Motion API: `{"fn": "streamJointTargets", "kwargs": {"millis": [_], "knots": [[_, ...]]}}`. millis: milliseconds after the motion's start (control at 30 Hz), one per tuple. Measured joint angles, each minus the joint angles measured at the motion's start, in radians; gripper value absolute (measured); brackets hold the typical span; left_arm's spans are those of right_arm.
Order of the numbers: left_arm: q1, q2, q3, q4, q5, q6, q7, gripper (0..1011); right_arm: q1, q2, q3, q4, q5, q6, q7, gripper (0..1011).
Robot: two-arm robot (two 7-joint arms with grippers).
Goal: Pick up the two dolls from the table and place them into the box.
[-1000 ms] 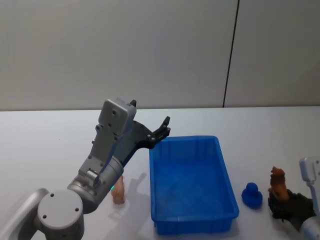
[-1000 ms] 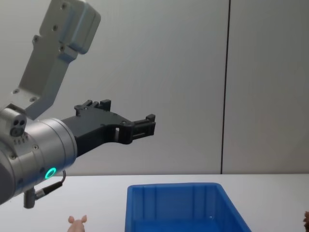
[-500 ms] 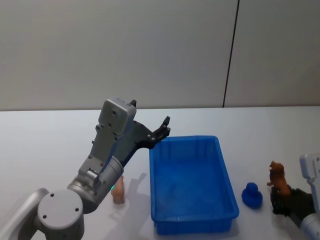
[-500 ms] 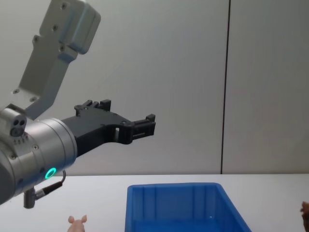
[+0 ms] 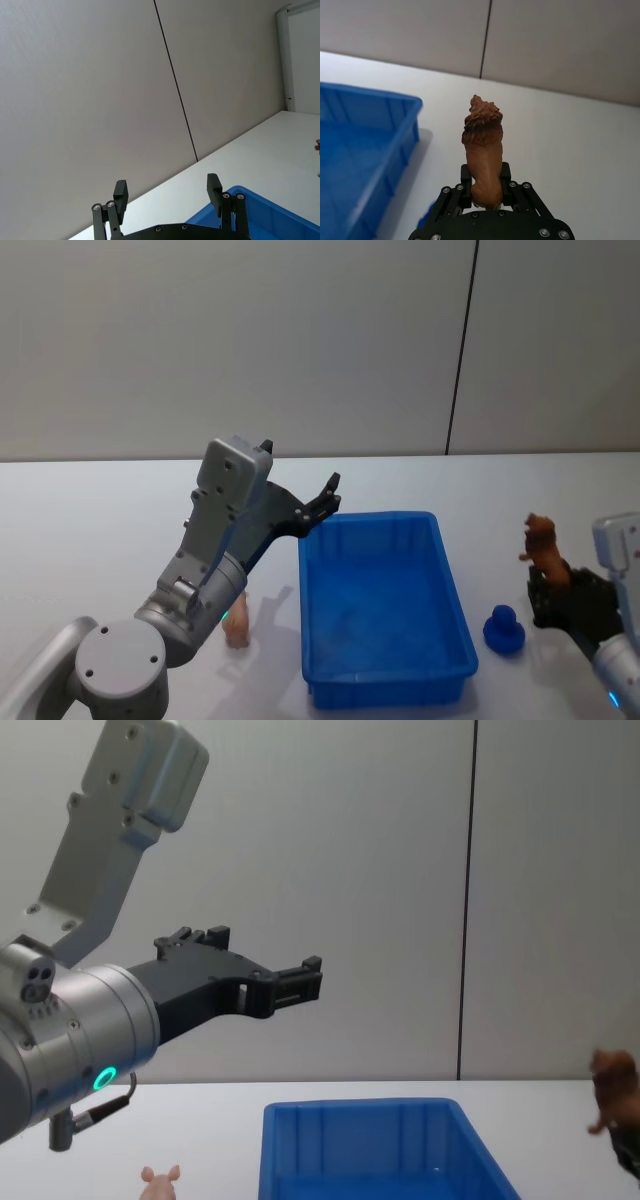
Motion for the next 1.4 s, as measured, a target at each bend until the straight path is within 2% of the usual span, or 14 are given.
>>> {"fn": "streamJointTargets", "kwargs": {"millis": [367,800,967,1133,1400], "knots": [[0.0,0.0,0.0,0.0,0.0,0.0,0.0,1001,0.031,-0.015,-0.017,-0.031,-0.046,-0.06,0.101,305],[0.0,0.0,0.0,0.0,0.0,0.0,0.0,1001,0.108,-0.062,-0.043,-0.008,-0.05,-0.079,0.266,305],[0.0,0.0,0.0,0.0,0.0,0.0,0.0,1001,0.148,-0.088,-0.054,0.024,-0.039,-0.061,0.326,305],[0.0,0.0,0.0,0.0,0.0,0.0,0.0,1001,0.202,-0.125,-0.069,0.077,-0.025,-0.016,0.384,305],[0.0,0.0,0.0,0.0,0.0,0.0,0.0,1001,0.258,-0.167,-0.086,0.138,-0.028,0.06,0.397,305]]}}
